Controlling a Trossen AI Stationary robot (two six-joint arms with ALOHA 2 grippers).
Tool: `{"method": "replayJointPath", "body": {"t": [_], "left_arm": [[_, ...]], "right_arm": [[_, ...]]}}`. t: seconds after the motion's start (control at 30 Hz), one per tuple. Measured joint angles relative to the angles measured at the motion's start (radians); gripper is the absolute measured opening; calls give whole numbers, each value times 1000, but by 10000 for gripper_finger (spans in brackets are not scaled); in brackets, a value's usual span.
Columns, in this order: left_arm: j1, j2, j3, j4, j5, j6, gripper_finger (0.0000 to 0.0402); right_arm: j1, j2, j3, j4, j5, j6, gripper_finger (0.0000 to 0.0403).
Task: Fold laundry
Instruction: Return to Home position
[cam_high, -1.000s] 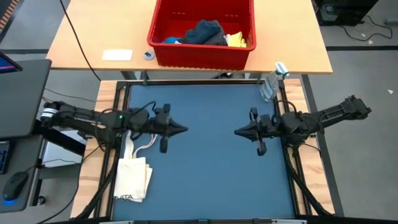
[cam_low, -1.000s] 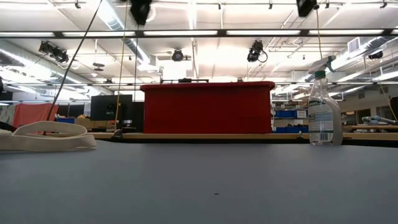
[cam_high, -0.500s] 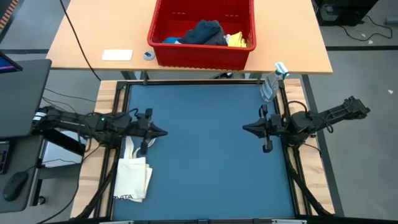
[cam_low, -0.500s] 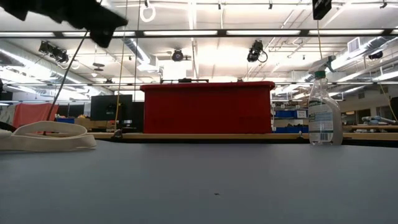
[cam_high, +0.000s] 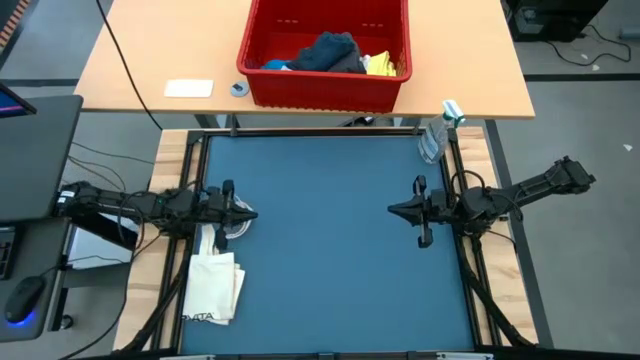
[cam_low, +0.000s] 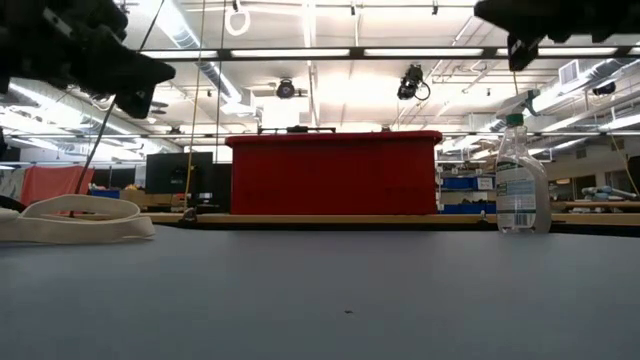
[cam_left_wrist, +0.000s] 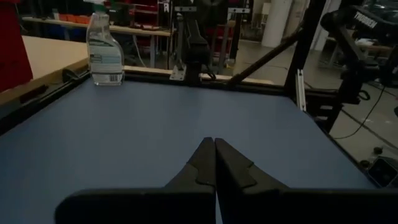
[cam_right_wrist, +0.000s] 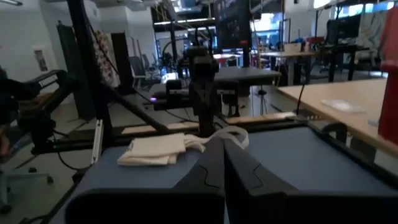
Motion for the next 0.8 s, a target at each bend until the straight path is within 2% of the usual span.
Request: {"method": "replayJointPath", "body": {"t": [0.1, 0.3, 0.57, 0.63, 0.8], "left_arm": [[0, -68, -11, -46, 0, 0, 0], [0, -183, -13, -203, -2, 6, 0], [0, -247, -13, -311, -37, 23, 0], [0, -262, -13, -339, -80, 22, 1], [8, -352, -13, -371, -147, 39, 4]], "right_arm": [[0, -28, -50, 17, 9, 26, 0], [0, -91, -175, 191, 10, 33, 0], [0, -172, -279, 197, 10, 119, 0], [-1, -188, -287, 198, 10, 119, 0], [-2, -249, -286, 169, 0, 27, 0]]}}
